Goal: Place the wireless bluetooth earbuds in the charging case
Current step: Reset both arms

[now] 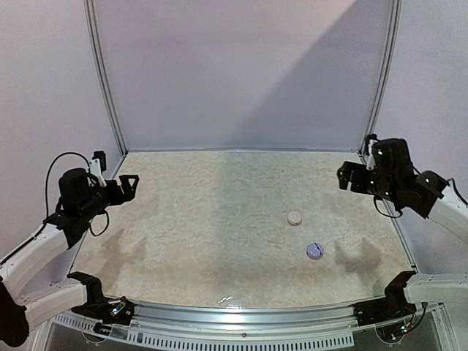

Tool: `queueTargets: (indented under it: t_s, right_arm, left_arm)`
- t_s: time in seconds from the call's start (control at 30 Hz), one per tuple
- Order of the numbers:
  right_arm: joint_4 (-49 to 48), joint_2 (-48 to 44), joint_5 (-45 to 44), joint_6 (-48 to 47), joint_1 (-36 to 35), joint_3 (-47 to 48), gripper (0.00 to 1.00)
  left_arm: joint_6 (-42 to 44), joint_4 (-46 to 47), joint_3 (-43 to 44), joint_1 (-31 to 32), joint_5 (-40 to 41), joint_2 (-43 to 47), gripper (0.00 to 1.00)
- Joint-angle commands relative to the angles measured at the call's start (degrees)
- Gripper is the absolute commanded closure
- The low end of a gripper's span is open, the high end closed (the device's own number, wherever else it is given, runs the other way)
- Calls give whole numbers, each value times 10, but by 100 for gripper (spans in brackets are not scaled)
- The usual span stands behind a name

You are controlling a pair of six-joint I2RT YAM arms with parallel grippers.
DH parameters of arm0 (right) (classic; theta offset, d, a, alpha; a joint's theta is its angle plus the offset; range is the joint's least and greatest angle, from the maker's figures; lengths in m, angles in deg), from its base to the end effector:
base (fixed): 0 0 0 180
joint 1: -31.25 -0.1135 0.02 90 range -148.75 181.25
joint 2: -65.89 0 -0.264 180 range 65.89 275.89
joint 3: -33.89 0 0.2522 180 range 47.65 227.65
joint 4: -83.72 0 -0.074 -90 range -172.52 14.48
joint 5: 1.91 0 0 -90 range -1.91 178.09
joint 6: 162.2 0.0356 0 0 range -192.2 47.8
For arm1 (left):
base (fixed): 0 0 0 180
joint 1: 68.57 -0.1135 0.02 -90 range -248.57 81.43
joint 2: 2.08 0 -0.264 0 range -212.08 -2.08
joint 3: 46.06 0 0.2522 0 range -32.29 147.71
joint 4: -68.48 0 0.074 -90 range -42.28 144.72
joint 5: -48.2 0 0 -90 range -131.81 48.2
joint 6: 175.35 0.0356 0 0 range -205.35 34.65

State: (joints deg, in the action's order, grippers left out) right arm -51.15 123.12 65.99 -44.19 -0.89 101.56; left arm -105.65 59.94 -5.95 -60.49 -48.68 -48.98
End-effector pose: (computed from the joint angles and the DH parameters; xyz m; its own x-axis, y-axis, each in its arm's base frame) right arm 0.1876 0.1020 0.3203 -0.5339 0.1784 -0.8265 0.0224 0.9801 0.1971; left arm 0.1930 -0.0317 0.2475 -0.3336 -0.3005 -0.8935 0.1473 0.9196 -0.3643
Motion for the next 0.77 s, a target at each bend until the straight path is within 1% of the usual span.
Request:
queueTargets:
  t_s: [0.0, 0.07, 0.13, 0.2, 0.23, 0.3, 0.37, 0.43, 0.47, 0.57, 0.63, 0.73]
  right_arm:
    - [-164, -141, 9, -11, 120, -170, 1]
    - [-186, -208, 18, -28, 183, -230, 1]
    - [-175, -257, 54, -34, 221, -256, 1]
    - [-160, -276, 68, -56, 225, -267, 1]
    - [-151, -281, 51, -55, 226, -268, 1]
    - [-115, -285, 6, -14, 225, -266, 1]
    - [-98, -297, -23, 20, 224, -283, 1]
    - [-121, -322, -13, 52, 225, -310, 1]
    - [-130, -341, -6, 53, 225, -322, 1]
    - [-124, -372, -29, 81, 225, -345, 1]
    - [-116, -384, -34, 96, 225, -354, 1]
    - [-120, -389, -25, 95, 225, -358, 1]
  left_arm:
    - [33, 20, -49, -75, 37, 24, 1]
    - [55, 14, -60, -96, 54, 35, 1]
    - [84, -19, -64, -114, 76, 44, 1]
    - [124, -26, -73, -130, 105, 49, 1]
    - [133, -23, -82, -139, 113, 50, 1]
    - [142, -24, -87, -158, 108, 49, 1]
    - [138, -27, -89, -172, 93, 48, 1]
    - [136, -26, -90, -181, 80, 46, 1]
    - [136, -25, -91, -184, 78, 46, 1]
    - [143, -23, -94, -186, 75, 41, 1]
    - [146, -25, -96, -187, 74, 40, 1]
    - [145, -21, -101, -189, 74, 42, 1]
